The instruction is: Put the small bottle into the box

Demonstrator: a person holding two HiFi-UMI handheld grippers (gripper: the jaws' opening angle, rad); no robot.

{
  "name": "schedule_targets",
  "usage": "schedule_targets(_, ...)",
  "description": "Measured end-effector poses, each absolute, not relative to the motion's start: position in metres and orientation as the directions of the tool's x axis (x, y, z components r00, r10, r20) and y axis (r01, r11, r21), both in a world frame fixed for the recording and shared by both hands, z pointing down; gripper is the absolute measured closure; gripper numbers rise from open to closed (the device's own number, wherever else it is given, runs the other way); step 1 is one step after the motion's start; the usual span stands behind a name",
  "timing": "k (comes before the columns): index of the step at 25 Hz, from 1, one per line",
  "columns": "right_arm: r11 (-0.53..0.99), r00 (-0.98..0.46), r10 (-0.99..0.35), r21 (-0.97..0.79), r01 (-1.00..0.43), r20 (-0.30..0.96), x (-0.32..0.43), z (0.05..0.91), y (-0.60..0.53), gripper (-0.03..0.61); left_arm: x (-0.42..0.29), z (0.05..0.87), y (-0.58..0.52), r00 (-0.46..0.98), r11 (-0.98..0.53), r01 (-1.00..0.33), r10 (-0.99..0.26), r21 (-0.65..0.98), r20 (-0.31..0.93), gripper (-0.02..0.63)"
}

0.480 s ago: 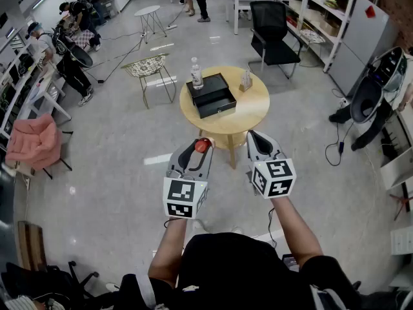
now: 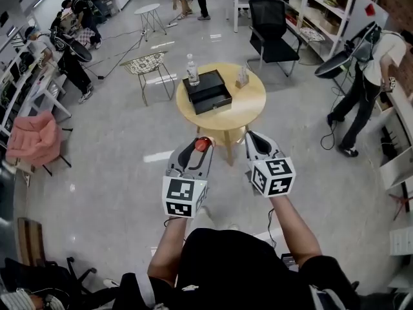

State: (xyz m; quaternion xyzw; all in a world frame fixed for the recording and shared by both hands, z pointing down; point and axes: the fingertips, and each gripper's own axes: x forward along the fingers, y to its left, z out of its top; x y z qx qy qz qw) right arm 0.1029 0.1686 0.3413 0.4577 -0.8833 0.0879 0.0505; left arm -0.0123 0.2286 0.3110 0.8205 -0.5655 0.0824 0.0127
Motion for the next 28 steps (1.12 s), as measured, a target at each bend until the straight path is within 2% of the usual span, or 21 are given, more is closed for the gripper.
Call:
schedule_targets(13, 0.556, -0.569, -0.805, -0.120, -0.822, 0.169, 0.110, 0.347, 0.136, 0.577, -0.004, 0.317, 0.191, 0.362, -0.375, -0.924, -0.920, -0.069, 0.147, 0.465)
schedule_targets(28, 0.539, -0.551, -0.812, -0.114, -0.835, 0.194, 0.092, 0.348, 0.023, 0.577, -0.024, 0.314, 0.071, 0.381, -0.392, -0.919, -0.913, -0.051, 0.147, 0.464)
